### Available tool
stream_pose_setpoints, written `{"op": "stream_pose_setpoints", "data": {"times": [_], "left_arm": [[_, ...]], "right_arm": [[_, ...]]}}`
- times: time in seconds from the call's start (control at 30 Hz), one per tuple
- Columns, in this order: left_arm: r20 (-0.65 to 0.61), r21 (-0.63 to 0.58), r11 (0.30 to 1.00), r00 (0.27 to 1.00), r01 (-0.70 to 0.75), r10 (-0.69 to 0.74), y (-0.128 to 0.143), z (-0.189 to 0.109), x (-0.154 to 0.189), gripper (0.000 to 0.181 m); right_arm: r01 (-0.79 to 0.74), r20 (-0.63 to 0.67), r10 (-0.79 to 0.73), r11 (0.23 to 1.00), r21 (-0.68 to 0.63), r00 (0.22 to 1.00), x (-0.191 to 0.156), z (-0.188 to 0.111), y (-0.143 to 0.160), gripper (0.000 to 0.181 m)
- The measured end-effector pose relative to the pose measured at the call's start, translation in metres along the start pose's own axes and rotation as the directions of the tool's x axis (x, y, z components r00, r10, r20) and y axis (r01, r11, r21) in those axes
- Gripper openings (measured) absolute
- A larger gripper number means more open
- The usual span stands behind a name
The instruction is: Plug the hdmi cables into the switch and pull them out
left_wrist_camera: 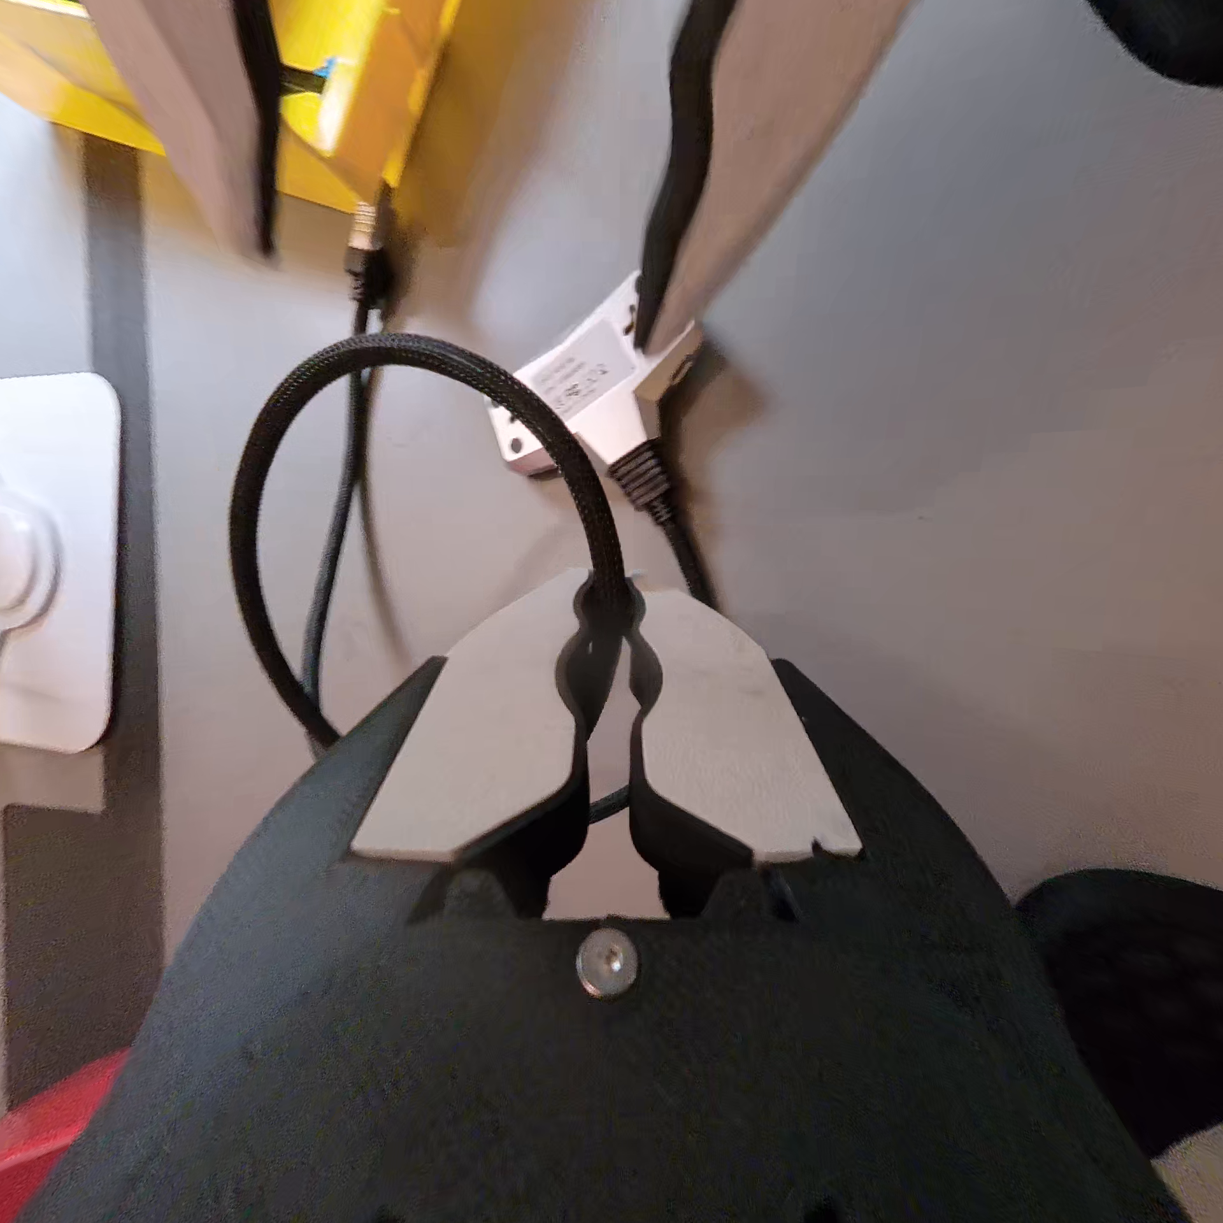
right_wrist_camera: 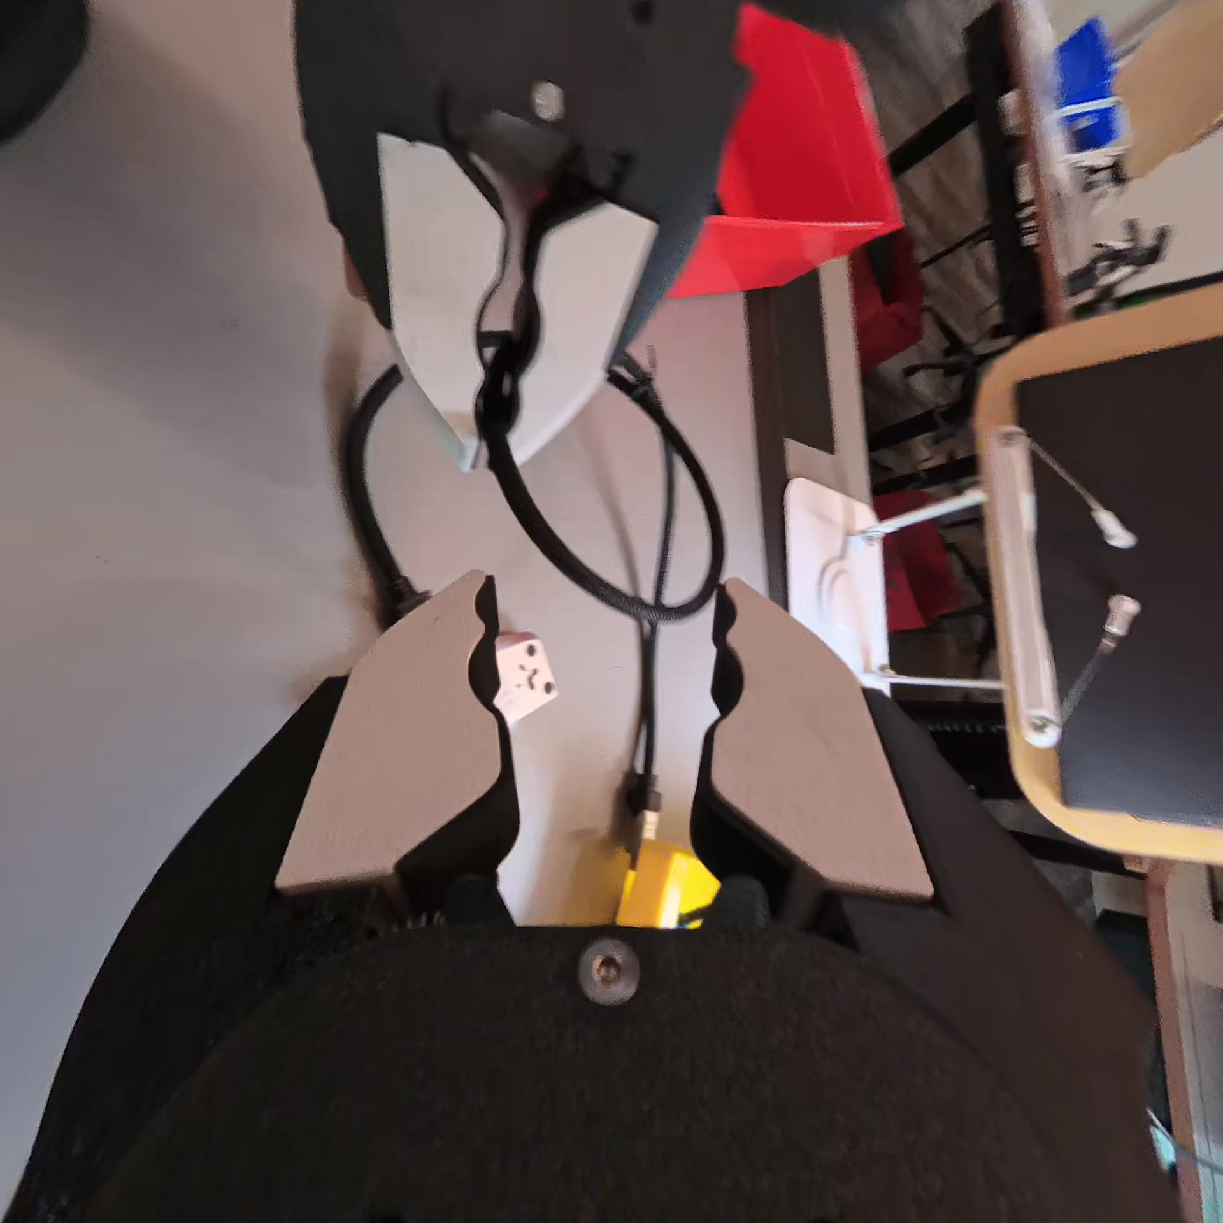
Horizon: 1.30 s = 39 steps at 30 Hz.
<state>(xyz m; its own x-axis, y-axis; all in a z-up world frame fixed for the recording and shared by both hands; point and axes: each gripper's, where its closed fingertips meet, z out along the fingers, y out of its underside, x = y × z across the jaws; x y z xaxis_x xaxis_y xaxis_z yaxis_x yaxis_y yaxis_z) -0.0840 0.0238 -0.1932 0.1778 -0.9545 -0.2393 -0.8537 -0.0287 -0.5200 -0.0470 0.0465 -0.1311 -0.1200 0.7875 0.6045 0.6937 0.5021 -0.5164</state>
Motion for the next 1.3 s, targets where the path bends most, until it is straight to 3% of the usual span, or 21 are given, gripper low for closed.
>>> {"op": "stream_pose_setpoints", "data": {"times": [0.07, 0.17, 0.4, 0.67, 0.83, 1.07, 1.17, 1.3], "left_arm": [[-0.057, 0.037, 0.999, 0.998, 0.006, -0.004, -0.006, 0.0, 0.009, 0.011], [-0.092, 0.152, 0.986, 0.994, 0.069, -0.055, -0.013, -0.023, 0.007, 0.018], [0.086, 0.318, 0.934, 0.976, 0.162, -0.198, 0.005, -0.087, -0.032, 0.022], [0.139, 0.362, 0.924, 0.973, 0.125, -0.186, -0.003, -0.101, -0.035, 0.023], [0.156, 0.37, 0.922, 0.971, 0.114, -0.183, -0.004, -0.109, -0.034, 0.022], [0.179, 0.394, 0.913, 0.965, 0.107, -0.191, -0.003, -0.121, -0.035, 0.022], [0.2, 0.41, 0.906, 0.959, 0.104, -0.2, -0.001, -0.129, -0.037, 0.021], [0.23, 0.454, 0.886, 0.949, 0.093, -0.217, -0.001, -0.142, -0.041, 0.019]], "right_arm": [[0.034, 0.094, -0.029, 0.998, -0.049, 0.995, -0.023, 0.016, -0.001, 0.06], [0.083, 0.242, -0.045, 0.985, -0.15, 0.969, -0.058, 0.044, 0.012, 0.053], [0.133, 0.401, -0.008, 0.95, -0.284, 0.916, -0.1, 0.075, 0.038, 0.042], [0.188, 0.427, -0.014, 0.911, -0.367, 0.904, -0.097, 0.088, 0.054, 0.034], [0.368, 0.587, -0.04, 0.813, -0.451, 0.809, -0.094, 0.085, 0.069, 0.031], [0.503, 0.741, -0.023, 0.748, -0.433, 0.671, -0.102, 0.08, 0.071, 0.018], [0.486, 0.741, -0.042, 0.78, -0.395, 0.67, -0.104, 0.08, 0.067, 0.017], [0.341, 0.702, -0.008, 0.878, -0.336, 0.712, -0.09, 0.063, 0.044, 0.017]]}}
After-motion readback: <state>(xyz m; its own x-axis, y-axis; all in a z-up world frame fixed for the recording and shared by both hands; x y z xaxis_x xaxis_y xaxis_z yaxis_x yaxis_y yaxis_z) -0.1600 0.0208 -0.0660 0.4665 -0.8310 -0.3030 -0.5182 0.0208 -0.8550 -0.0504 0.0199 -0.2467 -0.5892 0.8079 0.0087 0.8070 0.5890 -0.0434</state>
